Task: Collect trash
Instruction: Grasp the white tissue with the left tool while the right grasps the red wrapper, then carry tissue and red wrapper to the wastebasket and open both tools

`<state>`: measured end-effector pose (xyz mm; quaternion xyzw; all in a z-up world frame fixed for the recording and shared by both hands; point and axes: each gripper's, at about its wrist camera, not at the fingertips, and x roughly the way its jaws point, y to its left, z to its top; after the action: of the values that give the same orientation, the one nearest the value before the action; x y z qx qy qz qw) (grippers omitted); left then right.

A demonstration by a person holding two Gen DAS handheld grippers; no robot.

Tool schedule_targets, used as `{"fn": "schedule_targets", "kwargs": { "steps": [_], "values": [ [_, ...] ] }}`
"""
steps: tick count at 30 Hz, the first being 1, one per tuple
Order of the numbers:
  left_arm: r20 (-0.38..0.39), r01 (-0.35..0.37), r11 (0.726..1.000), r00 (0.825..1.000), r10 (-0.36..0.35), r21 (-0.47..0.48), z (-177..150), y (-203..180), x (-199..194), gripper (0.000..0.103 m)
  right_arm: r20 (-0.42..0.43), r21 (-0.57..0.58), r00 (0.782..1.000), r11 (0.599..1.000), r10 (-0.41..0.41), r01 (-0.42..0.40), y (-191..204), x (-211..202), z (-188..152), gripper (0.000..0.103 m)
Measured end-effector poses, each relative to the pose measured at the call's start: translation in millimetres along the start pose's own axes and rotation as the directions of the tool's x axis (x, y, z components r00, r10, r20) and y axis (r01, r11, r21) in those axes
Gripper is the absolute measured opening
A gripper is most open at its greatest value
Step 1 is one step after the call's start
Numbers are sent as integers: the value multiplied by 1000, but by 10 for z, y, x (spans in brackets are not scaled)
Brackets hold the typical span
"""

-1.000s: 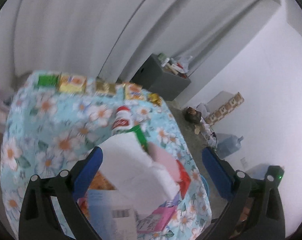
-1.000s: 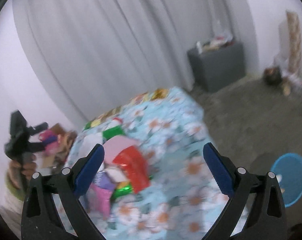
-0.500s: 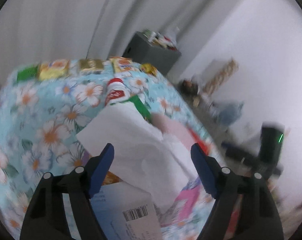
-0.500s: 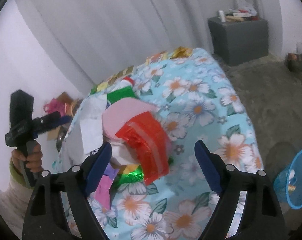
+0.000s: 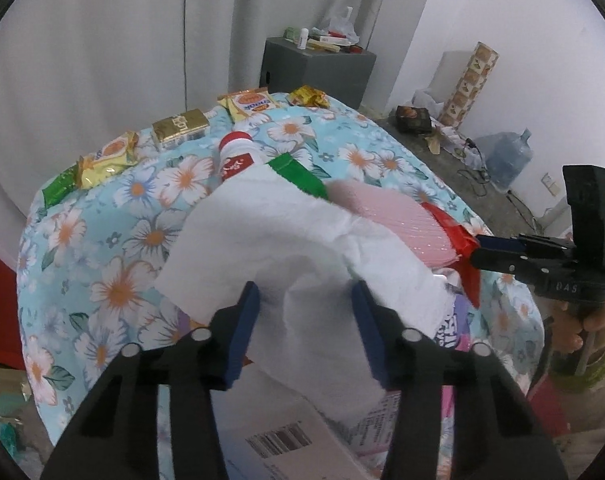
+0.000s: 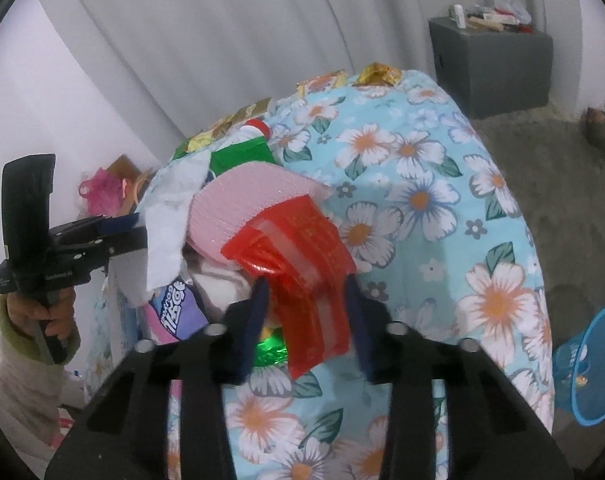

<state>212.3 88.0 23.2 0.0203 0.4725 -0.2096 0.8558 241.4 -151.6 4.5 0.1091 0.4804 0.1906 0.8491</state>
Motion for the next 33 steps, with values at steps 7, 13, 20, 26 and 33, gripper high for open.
{"fn": "schedule_targets", "kwargs": {
  "steps": [7, 13, 20, 26, 33],
  "values": [
    [29, 4, 999, 1000, -3, -35, -4, 77, -87, 23, 20, 16, 1000, 1000, 3, -4, 7, -101, 15, 19],
    [86, 10, 998, 996, -5, -58, 5, 115, -261, 10, 61, 33, 998, 999, 0, -2, -15, -245, 31, 12],
    [179, -27, 999, 983, 35, -43, 20, 75, -578, 6, 121, 61, 993, 998, -6, -1, -92, -461, 30, 11],
    [267, -27, 999, 963, 35, -34, 40, -27, -891, 6, 185, 91, 983, 996, -13, -4, -177, -717, 21, 10],
    [322, -28, 999, 947, 12, 45, 125, -437, -1096, 6, 304, 148, 952, 989, -41, -4, -397, -1234, -70, 10]
  ]
}}
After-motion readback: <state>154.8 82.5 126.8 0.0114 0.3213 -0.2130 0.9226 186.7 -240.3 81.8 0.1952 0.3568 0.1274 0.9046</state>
